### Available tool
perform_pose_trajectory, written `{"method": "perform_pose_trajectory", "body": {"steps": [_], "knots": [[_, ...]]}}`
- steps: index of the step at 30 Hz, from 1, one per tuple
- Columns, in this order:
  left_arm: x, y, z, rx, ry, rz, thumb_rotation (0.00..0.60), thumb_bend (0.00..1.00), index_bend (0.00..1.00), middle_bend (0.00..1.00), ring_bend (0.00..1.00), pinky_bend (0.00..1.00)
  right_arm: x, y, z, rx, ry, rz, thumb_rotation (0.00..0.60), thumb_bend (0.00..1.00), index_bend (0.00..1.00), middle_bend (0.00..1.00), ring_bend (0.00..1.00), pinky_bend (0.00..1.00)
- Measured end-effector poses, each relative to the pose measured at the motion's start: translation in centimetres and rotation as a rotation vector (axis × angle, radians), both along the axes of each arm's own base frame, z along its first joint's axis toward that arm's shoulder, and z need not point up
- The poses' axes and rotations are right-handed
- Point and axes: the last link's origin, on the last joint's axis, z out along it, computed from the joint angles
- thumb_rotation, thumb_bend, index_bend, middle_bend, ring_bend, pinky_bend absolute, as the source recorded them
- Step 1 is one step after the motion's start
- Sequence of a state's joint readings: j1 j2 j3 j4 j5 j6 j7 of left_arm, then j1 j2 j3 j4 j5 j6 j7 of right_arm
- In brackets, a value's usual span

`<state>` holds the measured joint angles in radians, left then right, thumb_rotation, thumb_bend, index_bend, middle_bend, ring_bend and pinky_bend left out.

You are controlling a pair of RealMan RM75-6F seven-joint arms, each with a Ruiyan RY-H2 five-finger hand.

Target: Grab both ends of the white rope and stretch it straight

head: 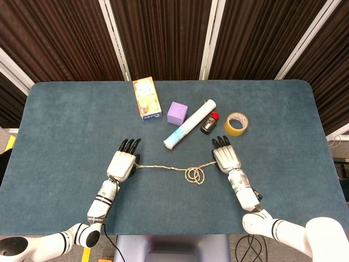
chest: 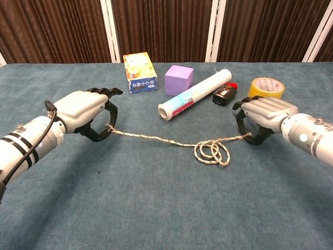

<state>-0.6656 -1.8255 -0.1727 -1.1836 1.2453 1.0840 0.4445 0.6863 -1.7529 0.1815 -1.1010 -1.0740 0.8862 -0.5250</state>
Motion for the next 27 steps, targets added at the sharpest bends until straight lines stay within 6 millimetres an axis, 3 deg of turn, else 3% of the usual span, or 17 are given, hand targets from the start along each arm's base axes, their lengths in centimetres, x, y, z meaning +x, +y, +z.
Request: {"method": "perform_pose_trajectory", "body": {"steps": [7,13,19,27], "knots": [[-0.1,0.1,0.5,0.014,0.0,-0.001,0.6,0.44,0.59,0.03,0.0,0.08,0.5,0.2,0.9,-0.013,-0.019,0.021,0.6,0.54,0.81,0.2,0.0,0.0],[-0.7,0.1,1.2,0.028,0.017,-0.001,0.6,0.44,0.59,0.03,0.0,0.08,0.2,0.4,3.6,-0.06,-0.016,0.048,0.6,0.54,0.82,0.2,0.0,0.0],[-1.7,-0.1,2.5,0.056,0.033,-0.001,0.6,0.44,0.59,0.03,0.0,0.08,-1.2,0.6,7.0,-0.118,0.006,0.039,0.6,0.54,0.82,0.2,0.0,0.0],[-4.1,-1.3,4.7,0.091,0.074,0.004,0.6,0.44,0.59,0.03,0.0,0.08,-4.4,1.5,10.8,-0.174,0.068,-0.009,0.6,0.54,0.82,0.2,0.0,0.0]]}}
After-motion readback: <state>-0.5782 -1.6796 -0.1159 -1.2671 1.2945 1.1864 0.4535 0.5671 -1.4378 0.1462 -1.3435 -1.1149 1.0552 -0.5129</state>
